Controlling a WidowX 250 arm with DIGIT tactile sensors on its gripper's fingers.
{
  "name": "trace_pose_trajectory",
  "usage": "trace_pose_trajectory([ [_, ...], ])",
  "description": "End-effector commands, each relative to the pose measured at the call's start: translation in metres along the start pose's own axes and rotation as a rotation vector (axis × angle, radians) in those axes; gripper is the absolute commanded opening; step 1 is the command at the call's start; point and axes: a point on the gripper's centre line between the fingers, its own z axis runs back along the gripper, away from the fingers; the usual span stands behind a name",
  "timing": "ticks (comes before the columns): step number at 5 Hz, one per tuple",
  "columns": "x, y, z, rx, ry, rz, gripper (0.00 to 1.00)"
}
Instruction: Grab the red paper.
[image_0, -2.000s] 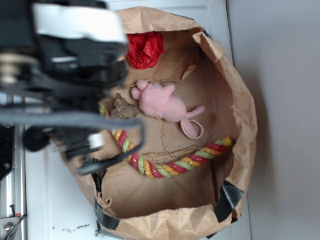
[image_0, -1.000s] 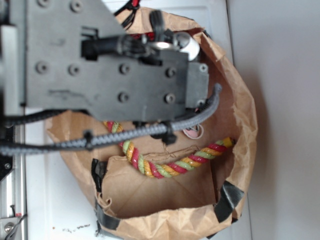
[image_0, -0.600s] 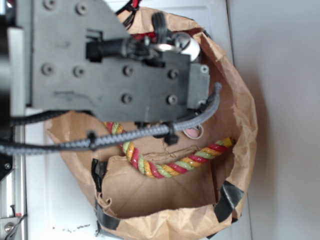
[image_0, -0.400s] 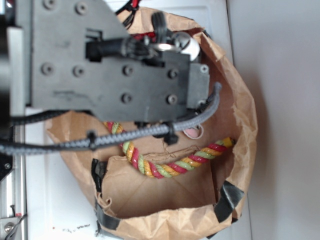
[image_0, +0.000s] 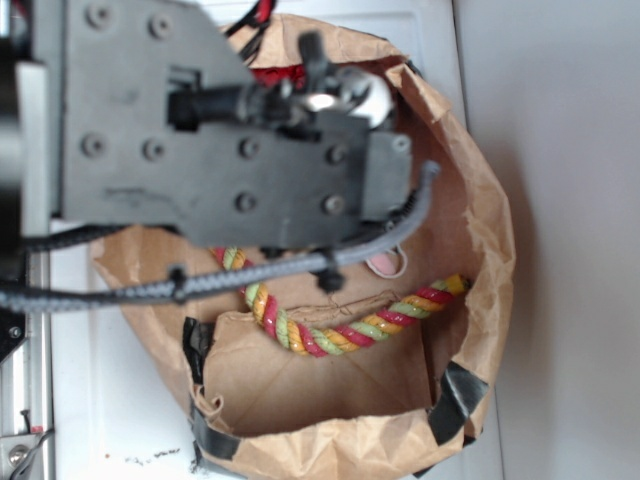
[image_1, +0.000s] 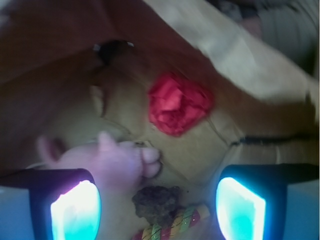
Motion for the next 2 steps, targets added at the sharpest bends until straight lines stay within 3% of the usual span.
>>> trace_pose_trajectory([
  [1, 0.0060, 0.0062, -0.0016, -0.029, -0.030, 0.162, 1.00],
  [2, 0.0100, 0.0085, -0.0097, -0.040, -0.021, 0.207, 1.00],
])
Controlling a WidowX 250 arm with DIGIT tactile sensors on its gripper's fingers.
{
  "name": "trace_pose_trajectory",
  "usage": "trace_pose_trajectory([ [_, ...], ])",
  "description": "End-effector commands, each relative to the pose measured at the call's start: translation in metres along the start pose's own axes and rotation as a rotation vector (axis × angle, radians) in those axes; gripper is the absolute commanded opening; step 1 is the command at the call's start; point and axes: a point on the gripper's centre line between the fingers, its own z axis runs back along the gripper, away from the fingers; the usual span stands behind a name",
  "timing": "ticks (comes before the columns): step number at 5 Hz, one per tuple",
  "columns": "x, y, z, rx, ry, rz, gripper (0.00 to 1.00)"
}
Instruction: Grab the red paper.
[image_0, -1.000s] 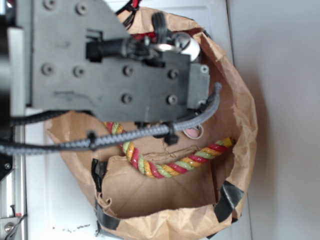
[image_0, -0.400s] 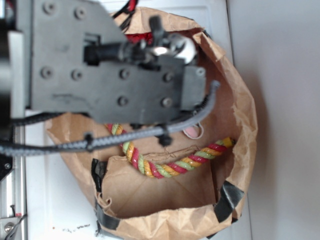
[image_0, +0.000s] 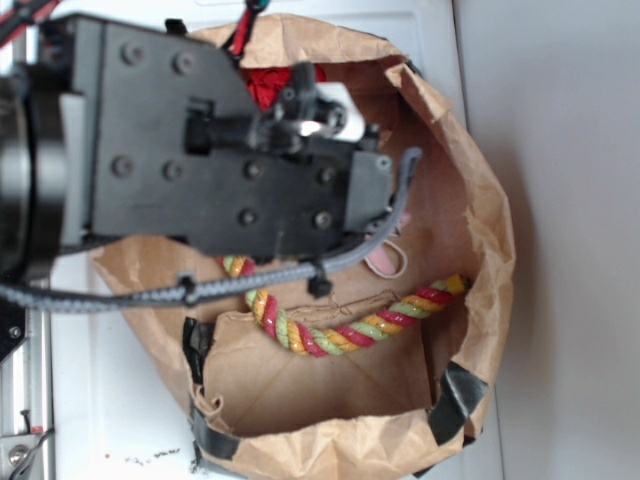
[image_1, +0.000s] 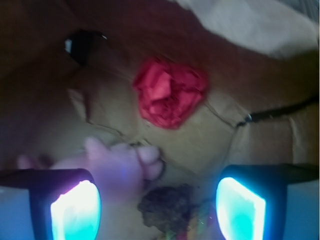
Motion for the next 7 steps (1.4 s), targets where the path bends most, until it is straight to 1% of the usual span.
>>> trace_pose_trajectory([
  [1, 0.018, 0.005, 0.004, -0.062, -0.024, 0.084, 1.00],
  [2, 0.024, 0.010, 0.000, -0.047, -0.041, 0.119, 1.00],
  [3, 0.031, 0.013, -0.006, -0.011, -0.055, 0.149, 1.00],
  [4, 0.034, 0.018, -0.009, 0.009, -0.095, 0.213, 1.00],
  [5, 0.036, 0.021, -0.013, 0.007, -0.113, 0.276, 1.00],
  [6, 0.041, 0.024, -0.014, 0.006, -0.123, 0.290, 1.00],
  [7, 0.048, 0.030, -0.016, -0.008, -0.132, 0.315, 1.00],
])
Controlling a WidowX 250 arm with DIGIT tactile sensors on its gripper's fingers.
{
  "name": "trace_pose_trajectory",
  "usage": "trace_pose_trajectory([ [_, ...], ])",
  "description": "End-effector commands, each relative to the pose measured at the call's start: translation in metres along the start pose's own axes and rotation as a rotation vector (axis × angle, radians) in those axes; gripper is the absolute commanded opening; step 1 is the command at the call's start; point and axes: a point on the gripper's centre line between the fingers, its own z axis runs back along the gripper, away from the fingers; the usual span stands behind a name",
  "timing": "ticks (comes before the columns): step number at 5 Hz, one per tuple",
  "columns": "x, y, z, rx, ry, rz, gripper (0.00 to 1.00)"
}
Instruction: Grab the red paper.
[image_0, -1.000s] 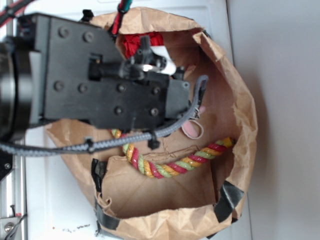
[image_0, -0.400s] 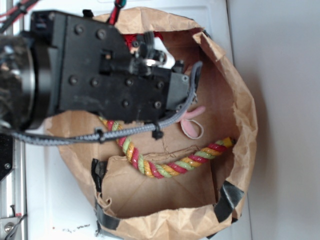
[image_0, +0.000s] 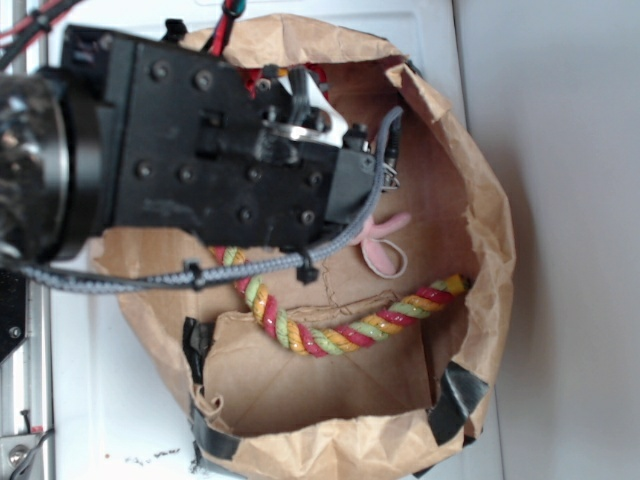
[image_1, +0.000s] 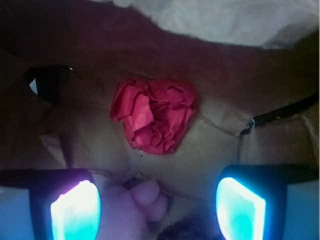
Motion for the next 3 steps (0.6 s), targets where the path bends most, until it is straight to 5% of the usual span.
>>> trace_pose_trajectory([
  [1, 0.027, 0.008, 0.000, -0.028, -0.031, 0.076, 1.00],
  [3, 0.028, 0.014, -0.012, 0.016, -0.064, 0.093, 1.00],
])
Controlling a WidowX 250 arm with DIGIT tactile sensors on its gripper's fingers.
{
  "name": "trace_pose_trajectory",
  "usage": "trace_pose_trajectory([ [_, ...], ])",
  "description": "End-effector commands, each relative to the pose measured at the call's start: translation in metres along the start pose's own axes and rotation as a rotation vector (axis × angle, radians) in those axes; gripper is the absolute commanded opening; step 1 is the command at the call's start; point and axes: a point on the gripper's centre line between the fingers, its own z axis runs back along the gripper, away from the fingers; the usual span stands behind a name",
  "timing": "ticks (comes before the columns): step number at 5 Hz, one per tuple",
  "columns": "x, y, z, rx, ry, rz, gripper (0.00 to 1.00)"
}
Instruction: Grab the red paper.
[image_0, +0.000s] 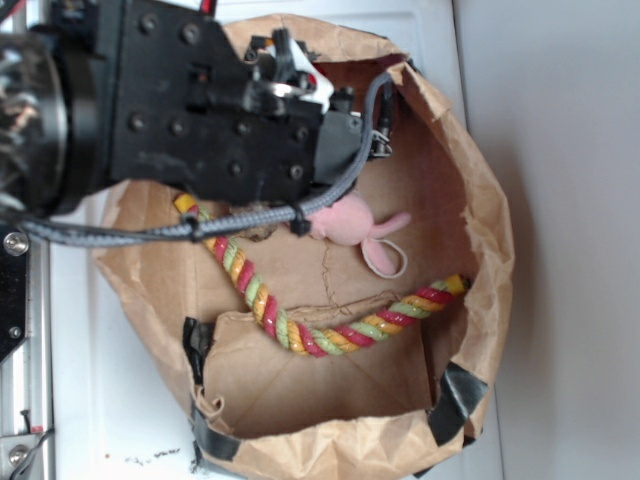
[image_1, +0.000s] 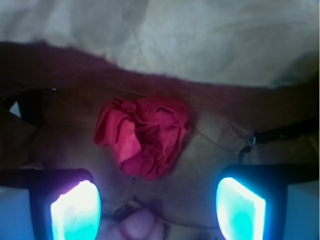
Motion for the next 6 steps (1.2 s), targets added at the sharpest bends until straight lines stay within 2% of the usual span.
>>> trace_pose_trajectory([
  [1, 0.017, 0.003, -0.001, -0.019, -0.055, 0.064, 1.00],
  [3, 0.010, -0.002, -0.010, -0.011, -0.062, 0.054, 1.00],
  [4, 0.004, -0.002, -0.016, 0.010, -0.086, 0.044, 1.00],
  [6, 0.000, 0.010, -0.020, 0.052, -0.120, 0.072, 1.00],
])
